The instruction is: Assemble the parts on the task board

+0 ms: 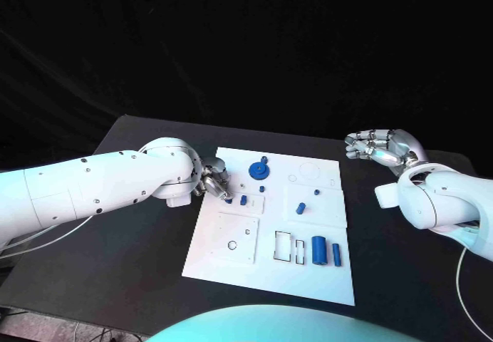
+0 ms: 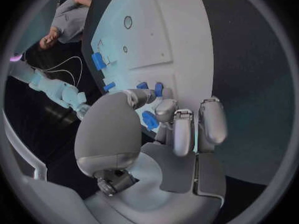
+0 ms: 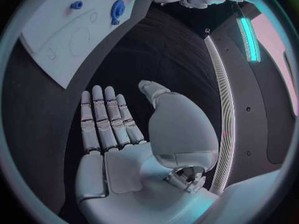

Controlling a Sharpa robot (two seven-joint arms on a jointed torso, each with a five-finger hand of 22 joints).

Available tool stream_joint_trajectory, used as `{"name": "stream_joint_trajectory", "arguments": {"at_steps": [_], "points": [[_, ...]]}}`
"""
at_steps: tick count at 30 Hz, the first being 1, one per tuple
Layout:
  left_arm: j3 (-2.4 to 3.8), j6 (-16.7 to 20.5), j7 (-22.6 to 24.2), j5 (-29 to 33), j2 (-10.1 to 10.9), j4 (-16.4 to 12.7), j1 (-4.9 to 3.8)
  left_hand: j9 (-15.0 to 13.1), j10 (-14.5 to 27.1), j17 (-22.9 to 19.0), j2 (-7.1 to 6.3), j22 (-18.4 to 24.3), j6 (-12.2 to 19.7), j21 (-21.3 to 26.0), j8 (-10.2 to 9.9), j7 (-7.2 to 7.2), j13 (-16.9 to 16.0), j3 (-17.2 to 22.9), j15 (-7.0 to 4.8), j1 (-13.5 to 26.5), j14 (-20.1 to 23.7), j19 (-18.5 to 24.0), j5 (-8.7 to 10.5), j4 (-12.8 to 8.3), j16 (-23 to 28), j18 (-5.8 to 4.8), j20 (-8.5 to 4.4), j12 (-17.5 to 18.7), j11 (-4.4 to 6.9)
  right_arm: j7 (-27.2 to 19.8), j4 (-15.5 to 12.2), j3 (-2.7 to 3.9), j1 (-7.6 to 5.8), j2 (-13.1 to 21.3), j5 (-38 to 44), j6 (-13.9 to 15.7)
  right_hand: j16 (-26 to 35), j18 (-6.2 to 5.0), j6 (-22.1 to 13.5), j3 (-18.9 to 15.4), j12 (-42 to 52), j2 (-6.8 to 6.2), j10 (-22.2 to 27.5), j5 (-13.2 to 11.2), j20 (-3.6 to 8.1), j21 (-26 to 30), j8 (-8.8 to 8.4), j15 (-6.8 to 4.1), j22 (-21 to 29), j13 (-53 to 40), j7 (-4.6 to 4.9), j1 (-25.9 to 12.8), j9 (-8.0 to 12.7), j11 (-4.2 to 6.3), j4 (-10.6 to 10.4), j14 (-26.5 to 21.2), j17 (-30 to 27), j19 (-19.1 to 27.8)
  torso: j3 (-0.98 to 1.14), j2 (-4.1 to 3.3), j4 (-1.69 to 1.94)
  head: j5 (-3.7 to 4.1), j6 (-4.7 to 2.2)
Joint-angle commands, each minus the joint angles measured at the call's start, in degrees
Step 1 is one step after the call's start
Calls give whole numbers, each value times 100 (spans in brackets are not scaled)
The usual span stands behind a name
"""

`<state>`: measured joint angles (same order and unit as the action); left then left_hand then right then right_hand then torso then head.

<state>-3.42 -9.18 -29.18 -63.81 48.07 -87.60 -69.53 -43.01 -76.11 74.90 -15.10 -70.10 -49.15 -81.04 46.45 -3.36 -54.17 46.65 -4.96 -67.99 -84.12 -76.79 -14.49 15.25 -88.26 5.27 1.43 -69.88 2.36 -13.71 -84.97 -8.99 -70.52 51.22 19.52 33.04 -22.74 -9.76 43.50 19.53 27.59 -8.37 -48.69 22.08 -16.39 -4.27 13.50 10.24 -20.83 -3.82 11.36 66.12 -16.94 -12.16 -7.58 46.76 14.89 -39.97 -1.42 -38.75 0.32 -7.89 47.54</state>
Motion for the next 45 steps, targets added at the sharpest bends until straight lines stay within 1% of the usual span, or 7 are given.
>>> {"name": "stream_joint_trajectory", "arguments": {"at_steps": [1,9,13,19,34,38,45], "points": [[-5,-35,-1,91,-11,-3,10,-152,-19,1137,25,-3,-218,-22,-6,201,-13,237,-46,74,-493,-21,22,-214,-22,-91,-13,-16,17,-61,-2,1,3,-3,31,-72,-34,-2,-24,23,34,47,51,22,-15,10,22,1,8,1,431,26,-9,5,12,-31,-5,34,-1,-4,0,4,-3],[-4,-7,-2,93,-22,21,10,-170,-21,1135,8,-1,-250,-15,-23,220,-21,91,-60,211,-492,-22,37,-97,-21,-91,-28,-16,32,-63,-4,1,4,-1,30,-70,-34,-1,-25,20,35,48,54,22,-15,10,22,2,10,1,431,23,-9,5,8,-34,-9,38,-1,-3,1,5,-2],[-3,-7,-1,94,-25,32,10,-182,-18,1130,-24,-4,-283,-10,-47,234,-30,-98,-68,318,-491,-26,38,28,-19,-93,-37,-18,42,-65,-3,1,4,0,30,-72,-34,-1,-25,20,35,48,54,22,-15,10,22,2,10,1,431,23,-9,5,8,-34,-9,38,-1,-1,2,8,2],[-3,-11,0,95,-29,42,10,-188,-23,1142,10,-7,-314,-6,-72,237,-47,-280,-72,391,-494,-31,31,121,-24,-94,-43,-26,45,-68,1,1,4,-1,30,-76,-35,-1,-25,19,36,48,55,21,-15,11,22,2,11,2,432,21,-8,4,6,-36,-11,39,-3,0,0,10,-1],[-3,-42,0,98,-42,59,9,-187,-28,1149,58,0,-371,7,-138,241,-73,-677,-74,567,-496,-30,20,146,-27,-92,-47,-34,47,-75,23,1,6,-7,30,-80,-35,-1,-26,15,37,48,56,21,-16,11,22,3,12,2,432,17,-8,4,1,-38,-14,41,-2,1,5,16,6],[-3,-34,-1,98,-44,73,9,-187,-28,1147,116,-8,-394,7,-174,238,-79,-897,-73,671,-495,-37,20,152,-26,-94,-47,-34,45,-77,27,1,6,-8,30,-81,-37,0,-26,9,39,48,58,22,-16,12,23,4,13,2,433,9,-8,3,-6,-42,-18,44,-2,1,-1,14,6],[-3,-35,-3,98,-44,91,9,-186,-23,1139,184,-5,-412,14,-216,234,-77,-1133,-70,791,-493,-37,17,158,-23,-93,-46,-27,41,-77,26,1,6,-6,30,-85,-37,1,-27,5,40,48,59,21,-16,12,23,5,14,2,434,2,-8,2,-12,-44,-20,46,1,0,1,15,9]]}}
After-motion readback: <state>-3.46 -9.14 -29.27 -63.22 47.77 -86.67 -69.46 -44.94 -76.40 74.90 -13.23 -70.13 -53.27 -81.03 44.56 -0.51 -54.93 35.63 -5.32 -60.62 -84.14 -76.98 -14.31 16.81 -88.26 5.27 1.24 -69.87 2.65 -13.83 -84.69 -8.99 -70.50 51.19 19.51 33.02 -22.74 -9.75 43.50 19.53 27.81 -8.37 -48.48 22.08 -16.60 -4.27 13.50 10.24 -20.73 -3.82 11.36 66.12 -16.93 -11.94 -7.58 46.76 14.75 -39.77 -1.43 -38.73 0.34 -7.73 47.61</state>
